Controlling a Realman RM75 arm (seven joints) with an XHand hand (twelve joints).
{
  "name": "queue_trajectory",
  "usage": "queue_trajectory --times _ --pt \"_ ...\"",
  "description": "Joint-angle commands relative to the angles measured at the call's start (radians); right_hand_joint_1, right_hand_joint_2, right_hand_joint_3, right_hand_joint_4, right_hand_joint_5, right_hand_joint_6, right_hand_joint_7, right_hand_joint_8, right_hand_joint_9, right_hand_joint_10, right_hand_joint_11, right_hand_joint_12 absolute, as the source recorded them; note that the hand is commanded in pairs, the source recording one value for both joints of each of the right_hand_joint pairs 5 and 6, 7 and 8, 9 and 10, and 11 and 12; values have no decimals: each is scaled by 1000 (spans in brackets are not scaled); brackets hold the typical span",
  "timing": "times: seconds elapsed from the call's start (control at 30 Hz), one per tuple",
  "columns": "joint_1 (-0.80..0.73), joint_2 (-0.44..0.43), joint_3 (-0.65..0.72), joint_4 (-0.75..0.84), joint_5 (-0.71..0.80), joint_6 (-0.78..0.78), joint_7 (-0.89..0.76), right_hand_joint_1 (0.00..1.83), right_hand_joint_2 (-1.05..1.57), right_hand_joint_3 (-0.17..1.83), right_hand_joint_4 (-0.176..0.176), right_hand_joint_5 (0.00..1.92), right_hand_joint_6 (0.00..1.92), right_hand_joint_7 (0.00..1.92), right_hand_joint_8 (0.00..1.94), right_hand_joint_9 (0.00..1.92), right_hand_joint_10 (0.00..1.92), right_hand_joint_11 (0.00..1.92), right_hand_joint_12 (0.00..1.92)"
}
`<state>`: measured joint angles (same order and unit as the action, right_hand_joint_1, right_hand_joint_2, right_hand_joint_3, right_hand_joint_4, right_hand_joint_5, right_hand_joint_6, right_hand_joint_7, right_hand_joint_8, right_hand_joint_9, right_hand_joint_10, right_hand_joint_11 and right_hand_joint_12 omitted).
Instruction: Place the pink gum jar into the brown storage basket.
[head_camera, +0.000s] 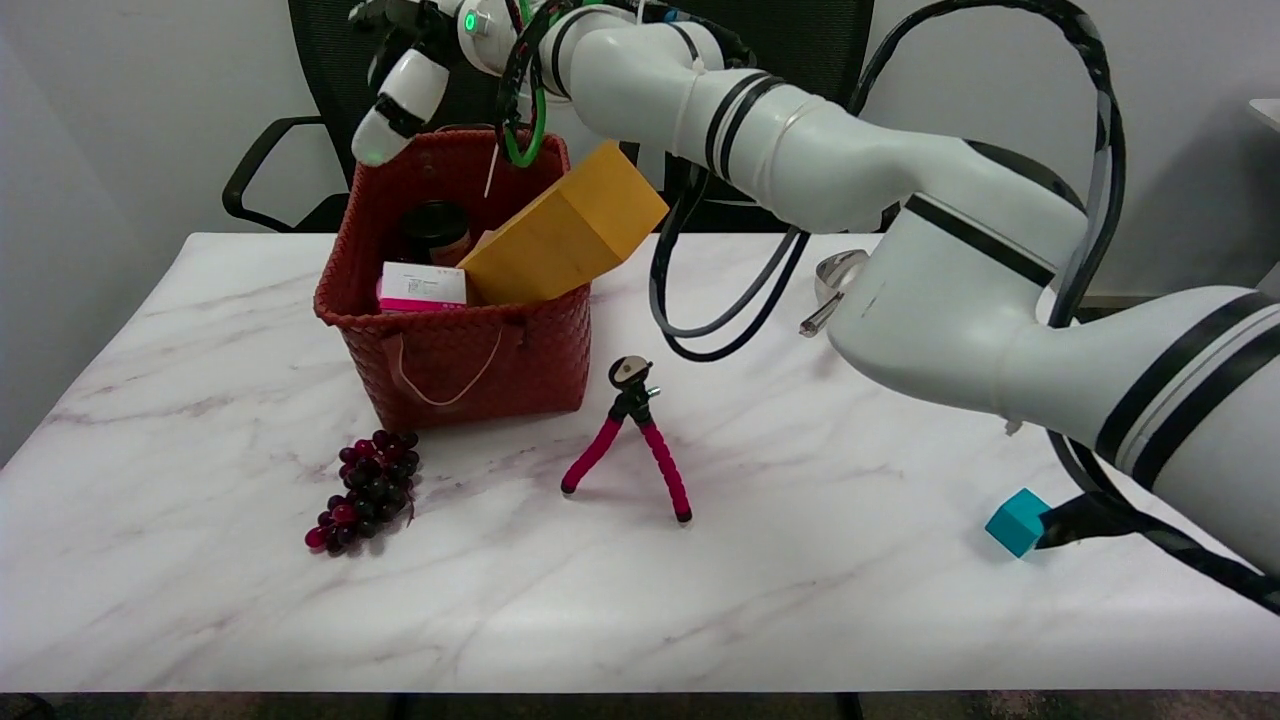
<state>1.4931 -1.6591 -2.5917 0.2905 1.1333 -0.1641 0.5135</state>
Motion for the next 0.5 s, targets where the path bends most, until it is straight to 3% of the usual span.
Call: queue_trajectory --times 0.03,0.1,0.17,0.37,0.5 --pt "28 19 -4 46 -11 -10 -6 1141 -512 736 0 0 0 6 6 11 11 0 0" --pt "28 44 12 87 -27 -8 -8 1094 -519 725 0 0 0 0 0 0 0 0 0" --pt "25 73 40 130 -86 -16 -8 1082 -484 565 0 0 0 0 0 0 0 0 0" --pt "-52 201 228 356 -524 -57 2 1085 -351 218 0 0 0 0 0 0 0 0 0" --pt "-144 304 395 505 -692 -109 6 1106 -284 217 0 0 0 0 0 0 0 0 0"
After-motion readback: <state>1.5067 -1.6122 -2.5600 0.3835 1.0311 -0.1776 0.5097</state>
